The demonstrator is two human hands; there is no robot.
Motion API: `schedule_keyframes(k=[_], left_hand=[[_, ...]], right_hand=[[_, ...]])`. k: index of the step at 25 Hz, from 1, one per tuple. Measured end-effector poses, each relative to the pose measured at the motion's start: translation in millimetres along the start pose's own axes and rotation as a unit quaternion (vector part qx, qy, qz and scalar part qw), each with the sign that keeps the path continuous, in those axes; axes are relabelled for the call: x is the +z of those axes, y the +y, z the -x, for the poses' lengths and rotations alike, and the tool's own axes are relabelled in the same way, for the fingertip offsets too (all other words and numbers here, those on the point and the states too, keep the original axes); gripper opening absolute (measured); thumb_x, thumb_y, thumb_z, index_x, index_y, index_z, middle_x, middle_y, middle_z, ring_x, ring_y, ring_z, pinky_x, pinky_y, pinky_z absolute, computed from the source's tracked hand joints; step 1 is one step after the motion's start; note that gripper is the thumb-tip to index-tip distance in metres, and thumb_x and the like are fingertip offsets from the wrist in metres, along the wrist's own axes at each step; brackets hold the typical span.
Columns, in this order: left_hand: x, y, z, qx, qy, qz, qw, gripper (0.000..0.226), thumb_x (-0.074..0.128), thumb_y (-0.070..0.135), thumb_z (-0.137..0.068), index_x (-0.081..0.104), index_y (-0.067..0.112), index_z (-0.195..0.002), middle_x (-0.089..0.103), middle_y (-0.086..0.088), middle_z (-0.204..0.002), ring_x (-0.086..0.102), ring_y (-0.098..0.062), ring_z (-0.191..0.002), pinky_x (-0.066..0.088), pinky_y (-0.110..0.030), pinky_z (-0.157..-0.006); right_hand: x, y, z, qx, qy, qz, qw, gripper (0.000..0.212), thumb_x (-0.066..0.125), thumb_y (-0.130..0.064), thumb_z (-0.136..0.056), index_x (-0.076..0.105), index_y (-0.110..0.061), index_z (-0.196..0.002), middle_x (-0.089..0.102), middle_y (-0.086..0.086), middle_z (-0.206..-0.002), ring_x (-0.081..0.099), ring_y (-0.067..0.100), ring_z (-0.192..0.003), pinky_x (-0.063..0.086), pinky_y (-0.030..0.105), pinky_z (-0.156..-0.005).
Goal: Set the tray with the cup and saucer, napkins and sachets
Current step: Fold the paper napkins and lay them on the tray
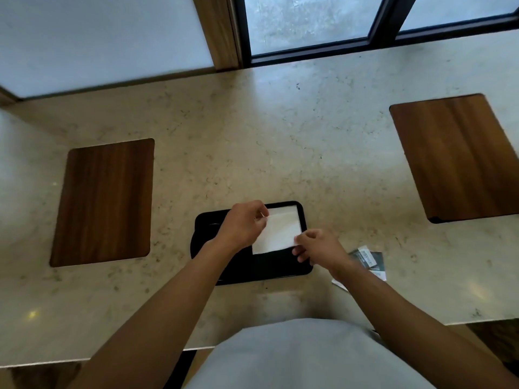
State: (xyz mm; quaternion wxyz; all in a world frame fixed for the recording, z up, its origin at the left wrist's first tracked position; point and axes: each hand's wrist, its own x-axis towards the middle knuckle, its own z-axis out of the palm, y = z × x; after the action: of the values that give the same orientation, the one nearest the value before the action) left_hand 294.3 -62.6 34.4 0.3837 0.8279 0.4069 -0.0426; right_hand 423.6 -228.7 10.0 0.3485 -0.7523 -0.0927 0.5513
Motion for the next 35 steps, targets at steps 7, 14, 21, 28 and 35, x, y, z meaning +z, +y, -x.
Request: schedule_keyframes(k=[7, 14, 21, 28, 35], left_hand=[[6.7, -4.1, -29.3, 0.009, -0.025, -0.065, 0.998, 0.02, 0.063, 0.018, -0.092, 0.074, 0.016, -0.11, 0.075, -0.002, -0.102, 0.068, -0.019, -0.094, 0.056, -0.04, -0.09], [6.1, -11.3, -40.7, -0.009, -0.048, -0.073, 0.996, 0.019, 0.061, 0.016, -0.092, 0.073, 0.018, -0.107, 0.074, 0.0, -0.107, 0.068, -0.017, -0.097, 0.056, -0.037, -0.088], [-11.5, 11.5, -19.0, 0.092, -0.115, 0.09, 0.985, 0.017, 0.072, 0.012, -0.091, 0.076, 0.023, -0.102, 0.074, 0.008, -0.098, 0.066, -0.002, -0.089, 0.054, -0.021, -0.081], [-38.9, 19.1, -15.4, 0.071, -0.176, 0.181, 0.965, 0.024, 0.078, 0.012, -0.086, 0.075, 0.023, -0.107, 0.077, 0.006, -0.089, 0.073, -0.011, -0.089, 0.058, -0.027, -0.085], [-22.9, 9.0, -35.1, -0.066, -0.043, 0.227, 0.971, 0.013, 0.08, 0.014, -0.083, 0.076, 0.02, -0.094, 0.077, 0.0, -0.089, 0.071, -0.017, -0.073, 0.06, -0.028, -0.063]], right_hand=[[-4.1, 1.2, -15.6, -0.027, 0.05, 0.116, 0.992, 0.019, 0.062, -0.025, -0.096, 0.073, -0.017, -0.083, 0.074, 0.0, -0.073, 0.068, 0.011, -0.063, 0.055, 0.026, -0.06], [1.4, 1.8, -28.0, -0.106, 0.099, 0.201, 0.969, 0.003, 0.064, -0.032, -0.093, 0.064, -0.033, -0.091, 0.066, -0.013, -0.086, 0.063, 0.003, -0.079, 0.049, 0.021, -0.064], [-9.2, -11.9, -26.0, -0.168, 0.036, 0.159, 0.972, 0.064, 0.067, -0.02, -0.077, 0.048, -0.041, -0.135, 0.036, -0.006, -0.124, 0.043, 0.014, -0.115, 0.048, 0.02, -0.087], [-31.1, -25.9, -16.7, -0.19, -0.135, -0.005, 0.973, 0.014, 0.064, -0.028, -0.062, 0.063, -0.019, -0.073, 0.07, -0.002, -0.096, 0.062, 0.016, -0.094, 0.048, 0.033, -0.077], [-22.7, -11.9, -27.6, -0.065, -0.069, -0.136, 0.986, 0.014, 0.069, -0.012, -0.094, 0.067, -0.012, -0.108, 0.077, 0.004, -0.09, 0.076, 0.022, -0.081, 0.064, 0.037, -0.074]])
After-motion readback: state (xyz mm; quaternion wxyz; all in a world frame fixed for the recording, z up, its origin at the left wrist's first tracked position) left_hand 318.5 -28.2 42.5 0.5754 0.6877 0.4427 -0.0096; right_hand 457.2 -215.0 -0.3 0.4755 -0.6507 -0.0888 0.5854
